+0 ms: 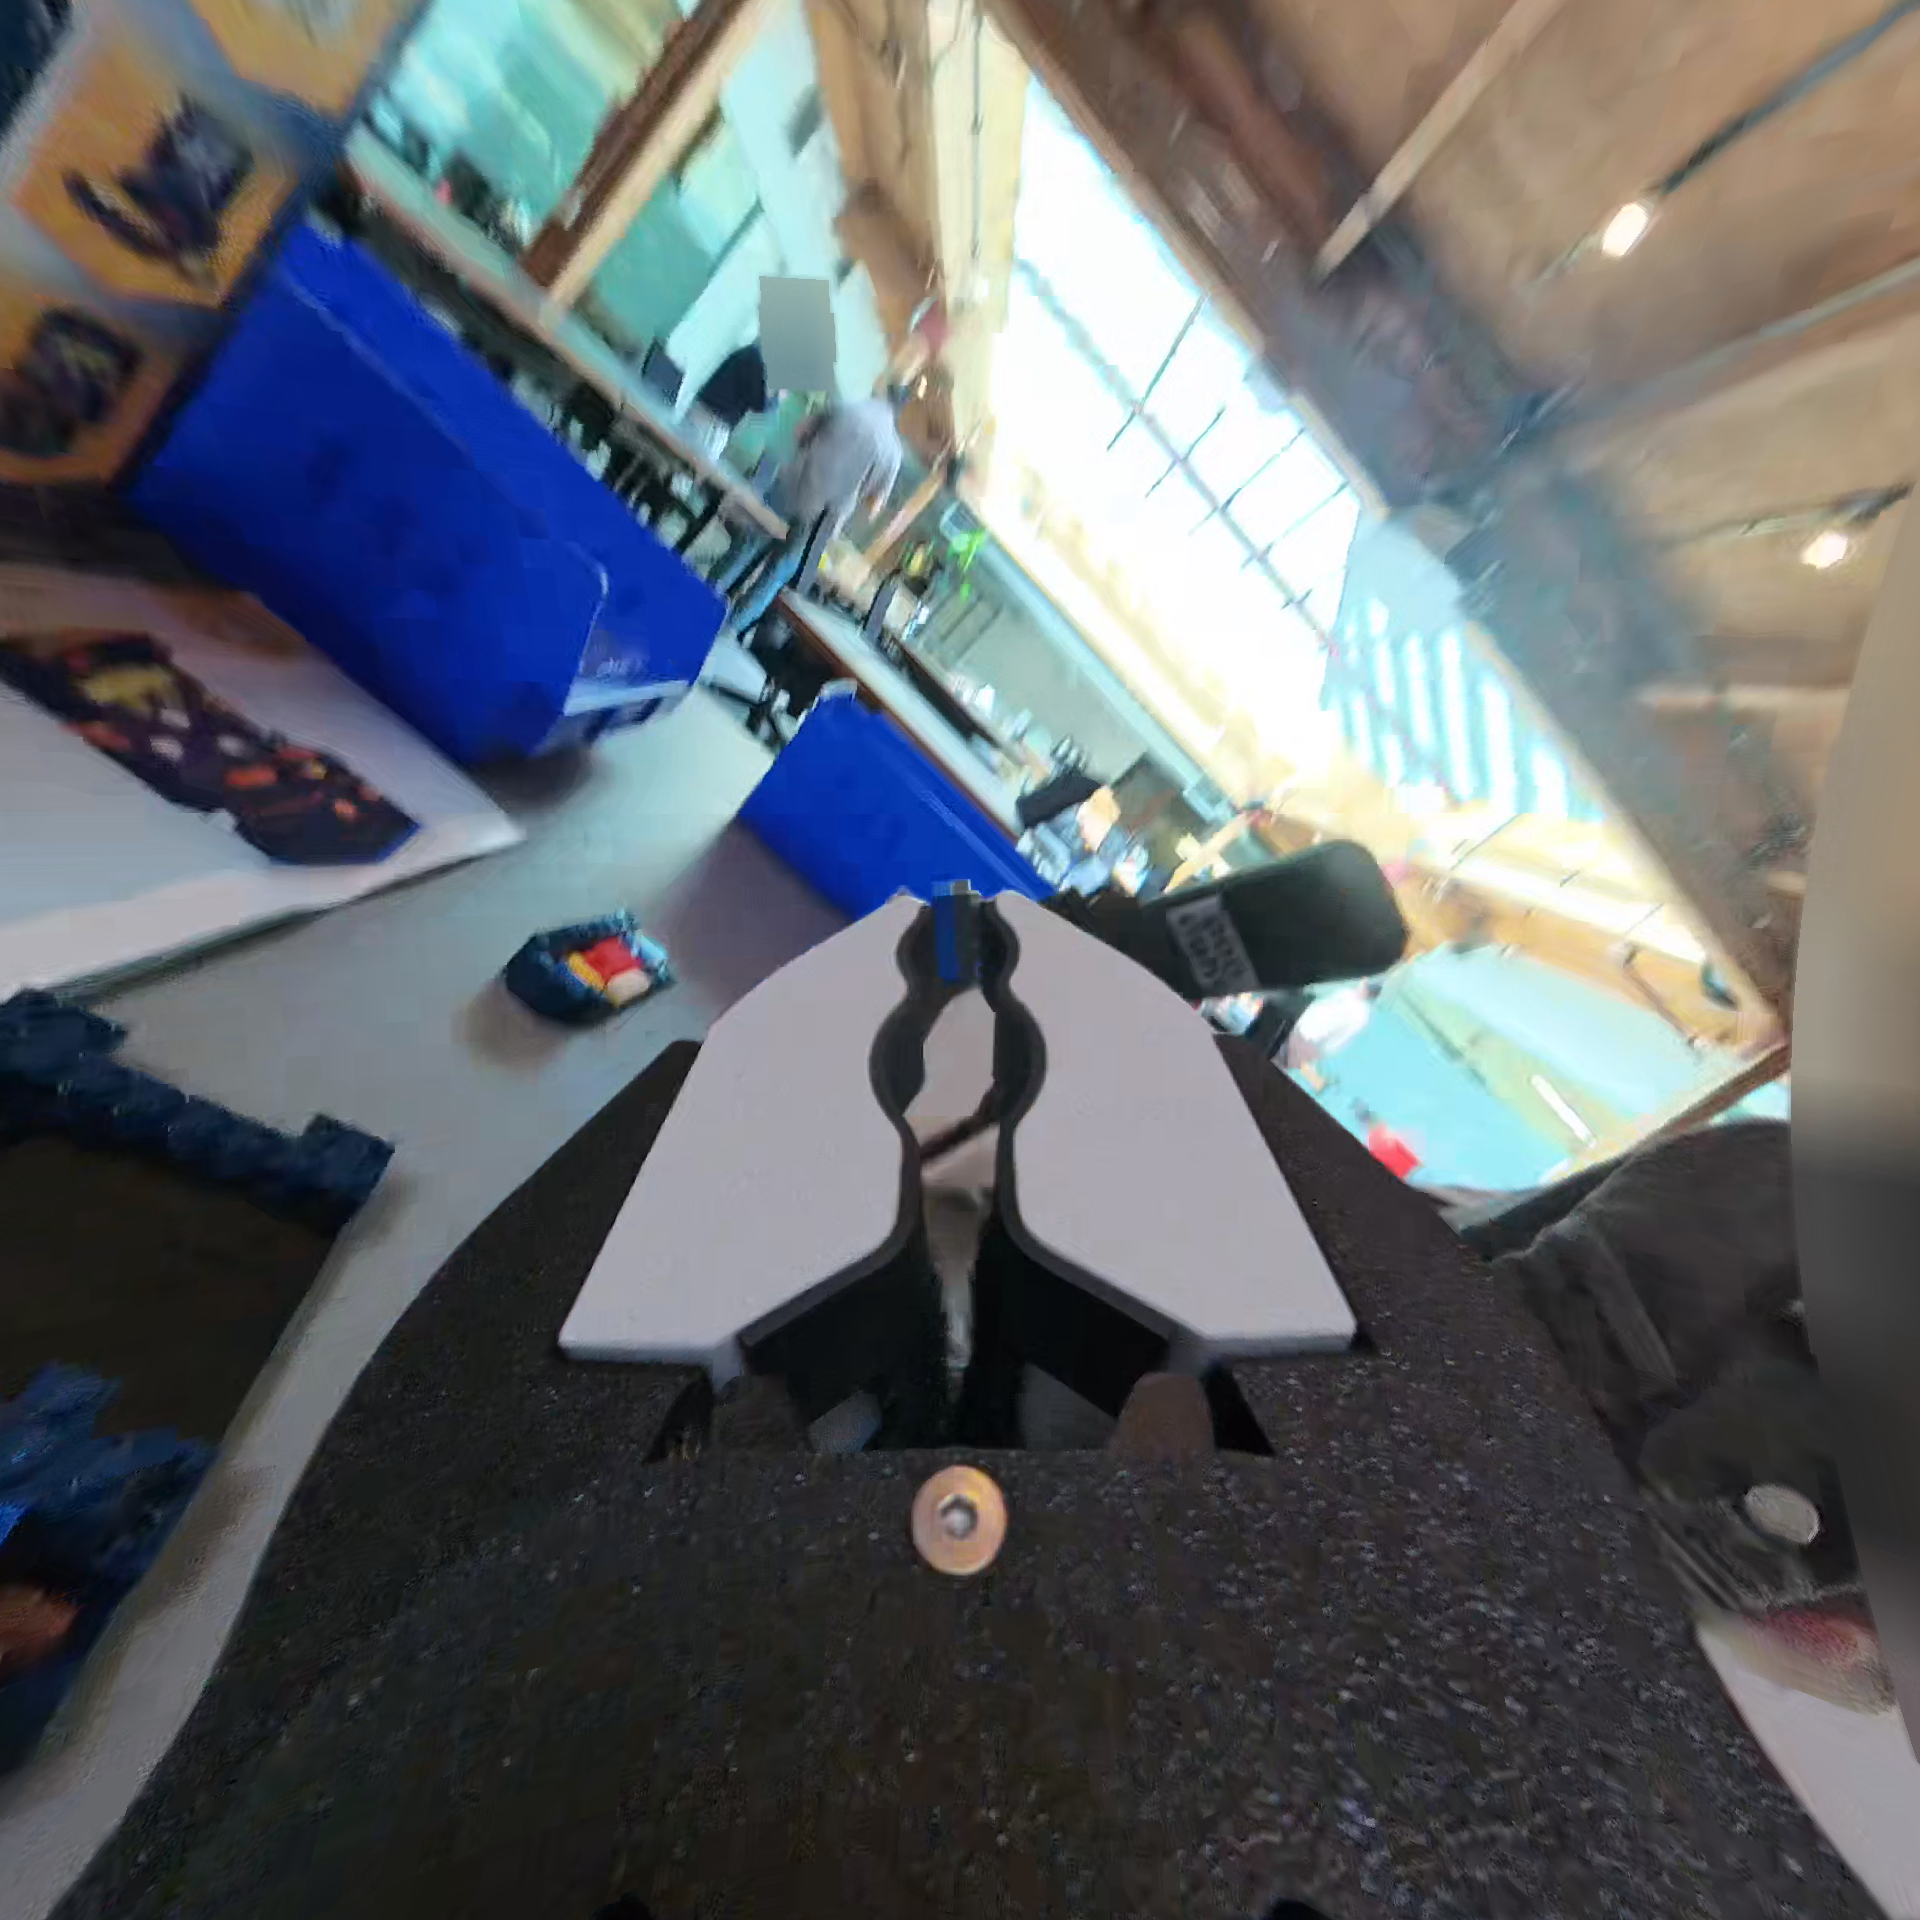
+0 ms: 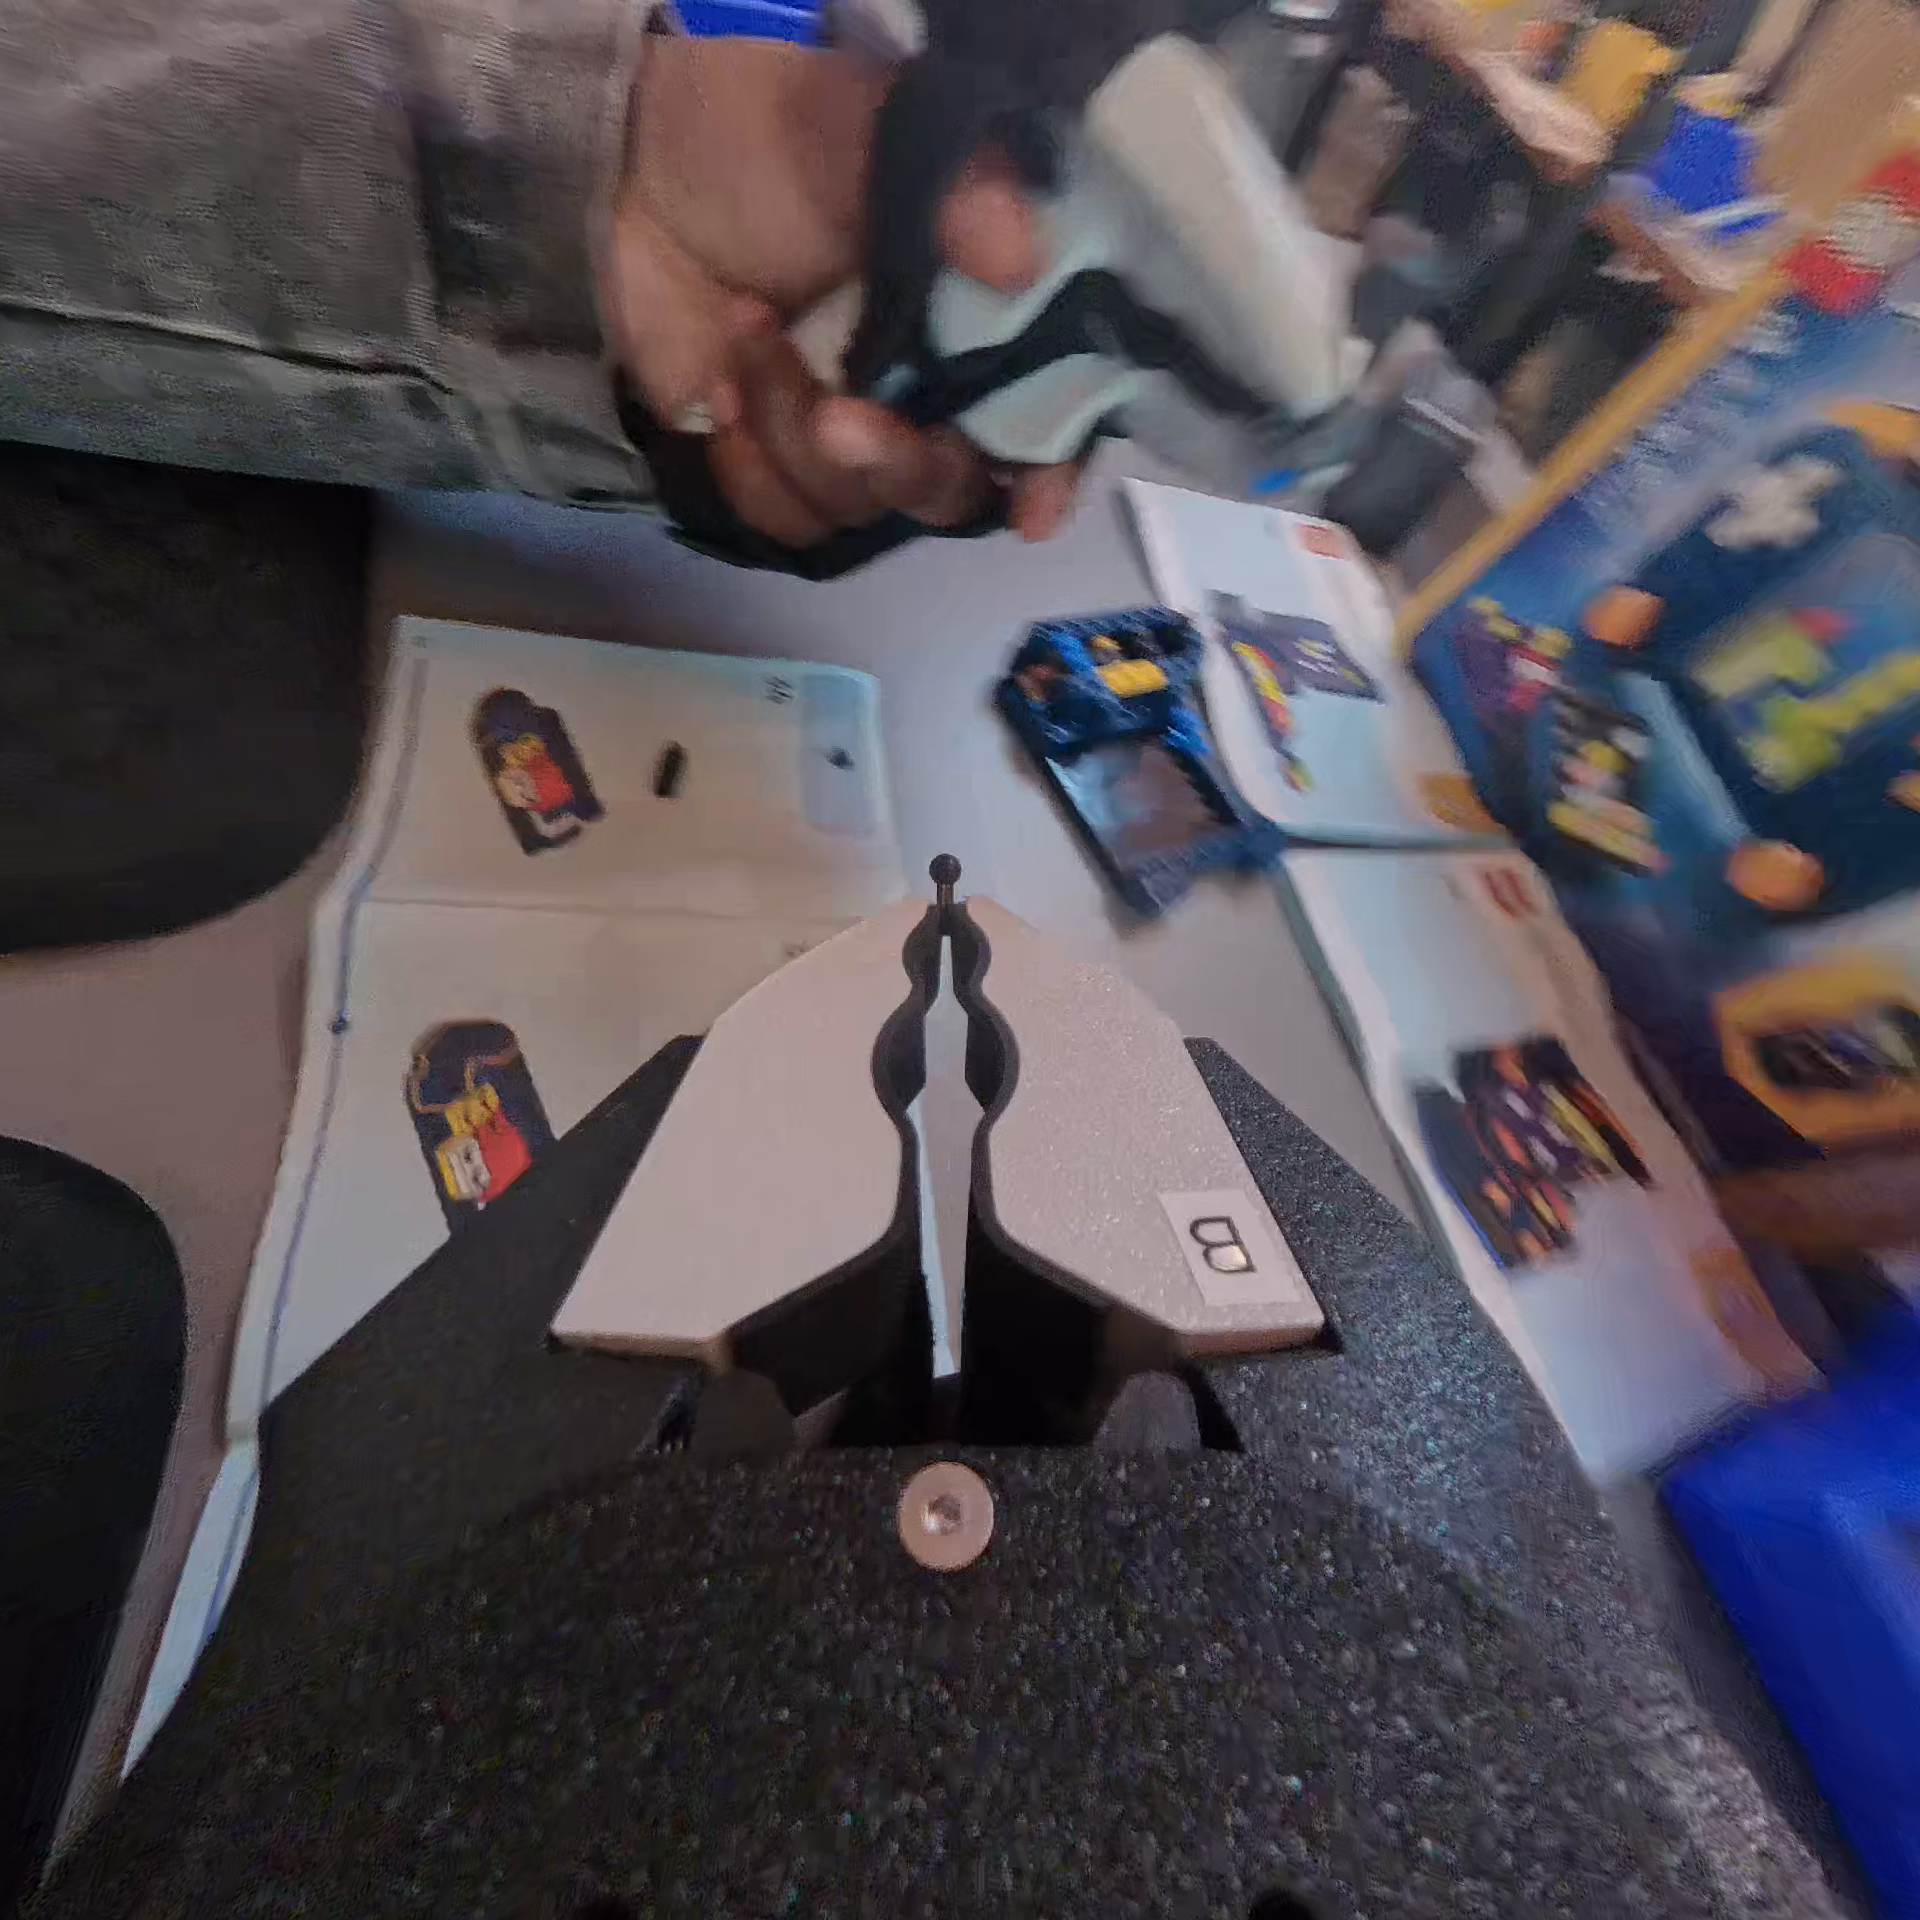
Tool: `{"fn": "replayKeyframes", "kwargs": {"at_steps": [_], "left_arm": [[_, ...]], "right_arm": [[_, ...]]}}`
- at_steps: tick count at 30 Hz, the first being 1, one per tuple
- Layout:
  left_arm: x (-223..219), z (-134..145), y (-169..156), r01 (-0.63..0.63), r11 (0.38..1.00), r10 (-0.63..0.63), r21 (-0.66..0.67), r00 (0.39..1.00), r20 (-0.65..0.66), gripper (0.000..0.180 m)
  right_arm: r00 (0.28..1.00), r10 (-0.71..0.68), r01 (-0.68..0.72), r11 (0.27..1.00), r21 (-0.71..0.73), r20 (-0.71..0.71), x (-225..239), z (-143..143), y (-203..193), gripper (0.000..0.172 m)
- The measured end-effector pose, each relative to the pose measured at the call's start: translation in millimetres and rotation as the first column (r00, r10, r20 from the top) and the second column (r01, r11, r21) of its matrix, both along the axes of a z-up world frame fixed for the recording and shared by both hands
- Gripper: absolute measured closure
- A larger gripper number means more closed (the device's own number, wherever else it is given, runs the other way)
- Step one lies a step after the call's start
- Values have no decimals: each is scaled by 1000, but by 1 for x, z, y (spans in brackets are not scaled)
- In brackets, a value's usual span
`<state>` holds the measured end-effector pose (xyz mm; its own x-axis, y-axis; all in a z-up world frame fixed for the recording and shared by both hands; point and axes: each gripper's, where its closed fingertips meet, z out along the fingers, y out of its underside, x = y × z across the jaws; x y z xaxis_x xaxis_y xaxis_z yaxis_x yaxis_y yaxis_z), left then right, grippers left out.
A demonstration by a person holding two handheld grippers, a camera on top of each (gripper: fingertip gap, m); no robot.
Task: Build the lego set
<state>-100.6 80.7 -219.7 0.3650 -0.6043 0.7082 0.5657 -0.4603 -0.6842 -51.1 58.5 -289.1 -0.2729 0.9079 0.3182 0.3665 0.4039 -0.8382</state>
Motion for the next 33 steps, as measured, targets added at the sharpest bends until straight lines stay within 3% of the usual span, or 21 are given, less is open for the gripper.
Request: {"fn": "replayKeyframes", "kwargs": {"at_steps": [3,7,10,13,18,22,26,29,33], "left_arm": [[16,-6,-5,90,995,-90,-38,996,4,173],[25,-8,-9,159,986,-157,-49,986,48,173],[29,-2,-14,215,976,-211,-26,972,100,173],[40,-18,-18,263,961,-262,-89,965,22,173],[60,-68,-25,280,908,-337,-312,930,-147,173],[69,-104,-32,279,828,-383,-486,915,-128,173],[68,-113,-32,230,815,-375,-532,909,-182,173],[70,-114,-39,240,793,-408,-559,891,-196,148],[54,-116,-37,114,833,-352,-541,863,-361,143]], "right_arm": [[982,-146,149,989,15,-119,20,9,17,170],[950,-239,248,969,22,-202,25,19,23,170],[941,-236,223,971,-82,-241,20,33,16,170],[944,-209,218,976,8,-256,21,34,11,170],[981,-165,181,965,191,-98,26,0,8,170],[992,-109,102,988,114,61,37,-30,-1,170],[990,-62,61,998,13,126,40,-40,-9,170],[989,-46,49,999,-12,144,41,-43,-11,170],[988,-36,42,998,-36,151,41,-44,-14,170]]}}
